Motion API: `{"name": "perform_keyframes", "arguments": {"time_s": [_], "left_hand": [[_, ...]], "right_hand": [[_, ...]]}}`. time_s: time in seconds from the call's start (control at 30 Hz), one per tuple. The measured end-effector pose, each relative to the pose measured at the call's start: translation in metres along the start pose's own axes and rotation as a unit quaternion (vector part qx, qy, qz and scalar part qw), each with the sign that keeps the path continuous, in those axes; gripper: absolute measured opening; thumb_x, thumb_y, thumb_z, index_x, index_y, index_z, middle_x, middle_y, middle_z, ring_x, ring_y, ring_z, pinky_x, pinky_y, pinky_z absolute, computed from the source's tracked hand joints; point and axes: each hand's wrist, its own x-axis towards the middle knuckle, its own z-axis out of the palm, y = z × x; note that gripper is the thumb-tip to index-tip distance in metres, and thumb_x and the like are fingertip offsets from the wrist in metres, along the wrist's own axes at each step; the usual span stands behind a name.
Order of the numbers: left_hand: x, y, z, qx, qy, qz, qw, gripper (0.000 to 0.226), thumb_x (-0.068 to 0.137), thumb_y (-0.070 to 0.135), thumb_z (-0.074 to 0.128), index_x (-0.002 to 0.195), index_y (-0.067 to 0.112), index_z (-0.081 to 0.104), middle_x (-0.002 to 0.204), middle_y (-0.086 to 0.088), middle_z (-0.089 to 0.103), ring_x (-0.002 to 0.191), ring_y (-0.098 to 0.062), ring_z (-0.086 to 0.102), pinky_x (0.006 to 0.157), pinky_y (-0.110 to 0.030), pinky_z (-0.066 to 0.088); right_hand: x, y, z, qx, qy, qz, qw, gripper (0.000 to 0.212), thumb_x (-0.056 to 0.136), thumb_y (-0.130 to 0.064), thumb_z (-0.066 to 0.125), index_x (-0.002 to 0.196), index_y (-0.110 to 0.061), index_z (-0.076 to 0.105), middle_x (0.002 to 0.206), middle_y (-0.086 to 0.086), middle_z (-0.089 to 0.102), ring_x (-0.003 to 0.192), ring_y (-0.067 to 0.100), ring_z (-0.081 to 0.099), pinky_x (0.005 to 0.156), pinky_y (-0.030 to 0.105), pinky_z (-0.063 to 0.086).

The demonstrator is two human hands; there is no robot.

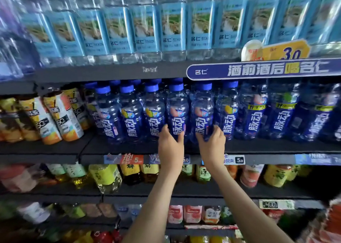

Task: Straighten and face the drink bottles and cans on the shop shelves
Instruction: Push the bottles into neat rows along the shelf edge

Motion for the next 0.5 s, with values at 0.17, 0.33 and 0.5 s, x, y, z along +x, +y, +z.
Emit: {"name": "perform_keyframes", "arguments": {"time_s": [0.17, 0.33, 0.5], "left_hand": [[0.019, 0.000, 0.017, 0.007, -0.018, 0.018, 1.000, 0.057, 0.092, 0.034, 0.058, 0.135, 0.000, 0.040, 0.124, -0.014, 0.052, 0.113, -0.028, 0.055, 0.087, -0.036, 0.052], [0.020, 0.006, 0.021, -0.024, 0.002, 0.013, 1.000, 0.043, 0.087, 0.030, 0.066, 0.115, 0.002, 0.049, 0.111, -0.013, 0.051, 0.102, -0.028, 0.054, 0.079, -0.033, 0.049], [0.019, 0.008, 0.023, -0.023, -0.012, 0.019, 0.999, 0.041, 0.086, 0.033, 0.066, 0.110, 0.005, 0.047, 0.107, -0.010, 0.050, 0.095, -0.025, 0.055, 0.073, -0.035, 0.054]], "right_hand": [[0.009, -0.007, 0.005, -0.005, -0.006, 0.034, 0.999, 0.047, 0.086, -0.030, 0.068, 0.120, -0.004, 0.048, 0.116, 0.008, 0.055, 0.115, 0.028, 0.046, 0.089, 0.030, 0.038], [0.016, -0.011, 0.005, -0.027, 0.006, 0.037, 0.999, 0.036, 0.084, -0.027, 0.071, 0.106, -0.007, 0.050, 0.096, 0.000, 0.049, 0.100, 0.024, 0.048, 0.076, 0.025, 0.033], [0.014, -0.001, 0.006, -0.018, 0.027, 0.040, 0.999, 0.044, 0.086, -0.027, 0.068, 0.118, -0.004, 0.049, 0.113, 0.011, 0.056, 0.112, 0.031, 0.047, 0.082, 0.030, 0.036]]}}
